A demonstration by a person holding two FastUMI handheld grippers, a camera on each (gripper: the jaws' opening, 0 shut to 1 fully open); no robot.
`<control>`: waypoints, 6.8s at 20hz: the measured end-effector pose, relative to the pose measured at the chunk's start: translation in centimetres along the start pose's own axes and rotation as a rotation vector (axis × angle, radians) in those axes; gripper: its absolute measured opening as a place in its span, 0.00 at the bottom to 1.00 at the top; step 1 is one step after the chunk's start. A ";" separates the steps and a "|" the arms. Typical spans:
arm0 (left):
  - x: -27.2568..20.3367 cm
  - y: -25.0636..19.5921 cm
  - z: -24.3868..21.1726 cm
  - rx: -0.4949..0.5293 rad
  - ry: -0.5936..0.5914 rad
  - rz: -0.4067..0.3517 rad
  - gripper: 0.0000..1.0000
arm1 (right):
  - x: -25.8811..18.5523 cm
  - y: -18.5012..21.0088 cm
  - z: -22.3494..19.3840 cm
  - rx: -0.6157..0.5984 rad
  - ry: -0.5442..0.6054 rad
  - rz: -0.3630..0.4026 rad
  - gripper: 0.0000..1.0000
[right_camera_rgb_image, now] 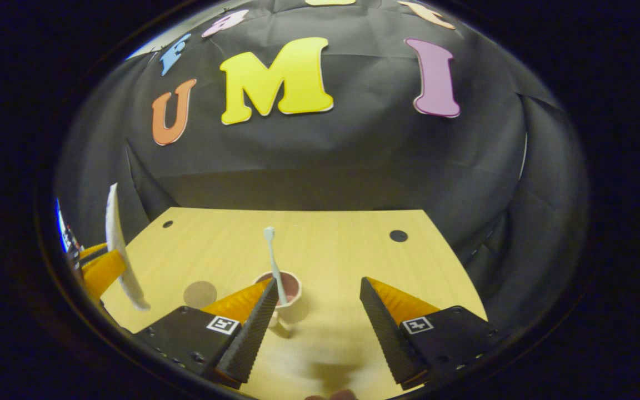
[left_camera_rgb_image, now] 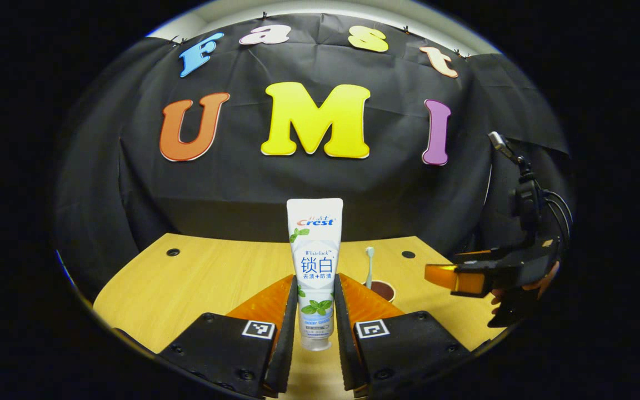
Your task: Put the toothbrush and toothpaste on the desktop into the cup, then pick up the cup and place it on the coaster on the desktop.
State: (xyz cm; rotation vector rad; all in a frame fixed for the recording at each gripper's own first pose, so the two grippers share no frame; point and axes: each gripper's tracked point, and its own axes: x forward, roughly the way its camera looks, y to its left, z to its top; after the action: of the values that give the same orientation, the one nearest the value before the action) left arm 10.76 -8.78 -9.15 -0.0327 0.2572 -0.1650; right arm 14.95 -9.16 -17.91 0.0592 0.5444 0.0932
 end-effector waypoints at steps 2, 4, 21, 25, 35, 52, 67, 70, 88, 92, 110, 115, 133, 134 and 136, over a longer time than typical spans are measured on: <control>2.3 -1.9 0.6 -0.010 -0.044 -0.033 0.39 | -1.3 -2.4 -0.4 0.018 0.002 -0.030 0.94; 4.5 -3.8 0.9 -0.018 -0.088 -0.060 0.39 | -2.2 -4.5 -1.1 0.034 0.013 -0.057 0.94; 12.8 -9.9 -6.6 0.071 -0.137 -0.108 0.39 | -2.4 -8.7 -8.3 0.020 0.157 -0.097 0.94; 13.1 -9.7 -8.4 0.062 -0.082 -0.095 0.40 | -2.1 -9.0 -9.0 0.022 0.178 -0.100 0.94; 10.9 -9.5 -9.0 0.074 -0.034 -0.094 0.46 | -2.0 -7.5 -7.7 0.018 0.152 -0.104 0.94; -1.8 3.6 -3.5 -0.030 0.025 0.139 0.98 | -0.4 4.4 -3.7 -0.001 0.247 0.009 0.94; -6.7 12.1 -3.0 -0.059 0.030 0.300 0.98 | 6.3 9.1 -8.0 -0.102 0.672 0.028 0.94; -6.9 13.0 -3.8 -0.072 0.055 0.325 0.98 | 7.8 9.2 -9.7 -0.090 0.739 0.011 0.94; -10.5 16.1 -7.0 -0.101 0.162 0.428 0.98 | 10.7 9.0 -13.5 -0.034 0.903 -0.051 0.29; -10.8 16.1 -7.1 -0.102 0.170 0.426 0.98 | 10.7 8.9 -13.5 -0.064 0.903 -0.041 0.24; -17.6 21.1 -8.5 -0.153 0.169 0.537 0.98 | 8.0 21.0 -9.7 -0.271 0.798 0.162 0.20; -19.9 23.4 -9.5 -0.183 0.180 0.606 0.98 | 8.6 24.8 -11.4 -0.353 0.824 0.174 0.20; -20.6 23.6 -9.8 -0.217 0.199 0.614 0.99 | 7.9 26.4 -12.7 -0.361 0.856 0.169 0.72; -20.4 23.4 -9.6 -0.211 0.197 0.613 0.98 | 7.6 26.4 -12.4 -0.358 0.847 0.173 0.81; -20.2 23.0 -9.1 -0.199 0.189 0.601 0.99 | 6.2 26.3 -11.6 -0.335 0.825 0.180 0.98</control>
State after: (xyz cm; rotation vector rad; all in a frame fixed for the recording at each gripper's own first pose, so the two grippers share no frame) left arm -7.14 17.20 -14.09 -0.1360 0.4596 0.4581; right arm 12.26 17.96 -28.90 -0.2707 1.3390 0.3928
